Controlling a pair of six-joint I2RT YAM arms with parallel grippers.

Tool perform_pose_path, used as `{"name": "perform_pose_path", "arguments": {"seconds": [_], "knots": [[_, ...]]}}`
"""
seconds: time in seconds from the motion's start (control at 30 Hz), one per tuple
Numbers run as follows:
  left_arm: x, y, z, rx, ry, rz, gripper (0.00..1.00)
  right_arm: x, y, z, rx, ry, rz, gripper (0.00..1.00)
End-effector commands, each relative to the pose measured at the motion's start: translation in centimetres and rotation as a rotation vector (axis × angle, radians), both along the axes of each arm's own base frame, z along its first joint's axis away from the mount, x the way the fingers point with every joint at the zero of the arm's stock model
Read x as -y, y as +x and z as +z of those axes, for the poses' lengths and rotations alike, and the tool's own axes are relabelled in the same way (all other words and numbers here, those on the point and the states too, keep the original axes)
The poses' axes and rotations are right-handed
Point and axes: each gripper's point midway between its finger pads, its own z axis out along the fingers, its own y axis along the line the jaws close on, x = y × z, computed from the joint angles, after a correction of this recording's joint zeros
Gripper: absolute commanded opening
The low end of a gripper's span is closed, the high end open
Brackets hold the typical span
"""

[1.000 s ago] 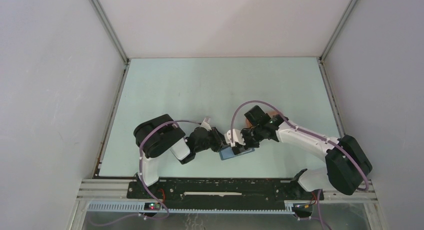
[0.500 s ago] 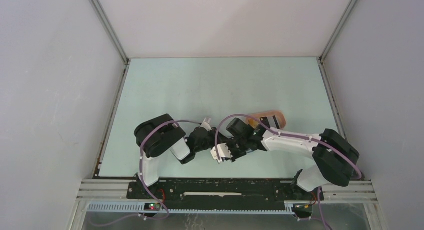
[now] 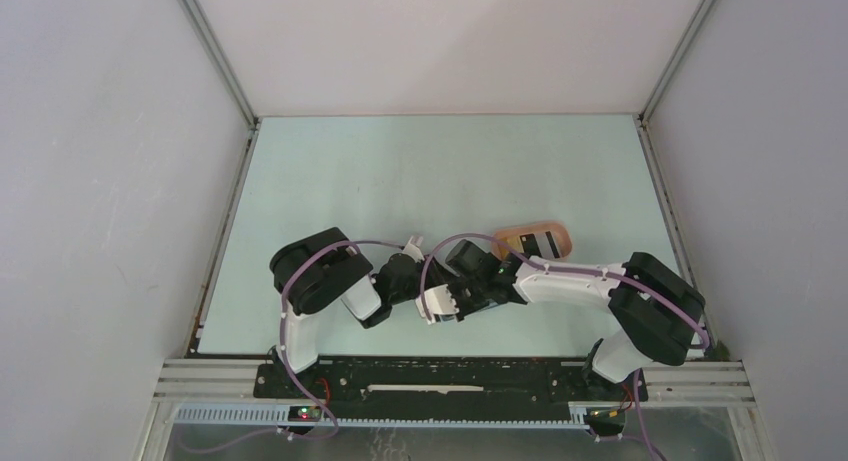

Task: Put the credit cards into the card holder
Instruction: Insert the credit card into the storage box.

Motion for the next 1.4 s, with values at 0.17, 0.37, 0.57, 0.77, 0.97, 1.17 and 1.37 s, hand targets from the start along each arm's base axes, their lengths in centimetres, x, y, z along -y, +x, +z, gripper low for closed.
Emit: {"name": "perform_pose_path", "arguments": {"seconds": [0.17, 0.37, 0.57, 0.77, 0.97, 1.17, 1.37], "knots": [[-0.5, -0.5, -2.6, -0.029, 0.083, -0.024, 0.30, 1.6, 2.4, 0.4, 0.057, -0.010, -0.083, 0.11], [-0.6, -0.5, -2.5, -0.027, 0.082, -0.022, 0.31, 2.9, 3.2, 0.1, 0.053, -0.030, -0.128, 0.11], [-0.9, -0.3, -2.2, -0.022, 0.081, -0.015, 0.32, 4.1, 4.2, 0.1, 0.048, -0.041, -0.192, 0.11], [-1.2, 0.1, -1.5, 0.000, 0.074, -0.001, 0.32, 5.1, 4.8, 0.3, 0.038, -0.040, -0.250, 0.11], [-1.8, 0.6, 0.0, 0.054, 0.095, 0.010, 0.33, 5.5, 5.0, 1.4, 0.001, 0.010, -0.291, 0.12], [-2.6, 1.0, 2.3, 0.148, 0.128, 0.011, 0.34, 5.3, 3.6, 3.1, -0.104, 0.089, -0.293, 0.17], [-4.0, 0.8, 5.1, 0.267, 0.163, 0.012, 0.35, 4.8, 2.0, 6.9, -0.249, 0.210, -0.277, 0.22]]}}
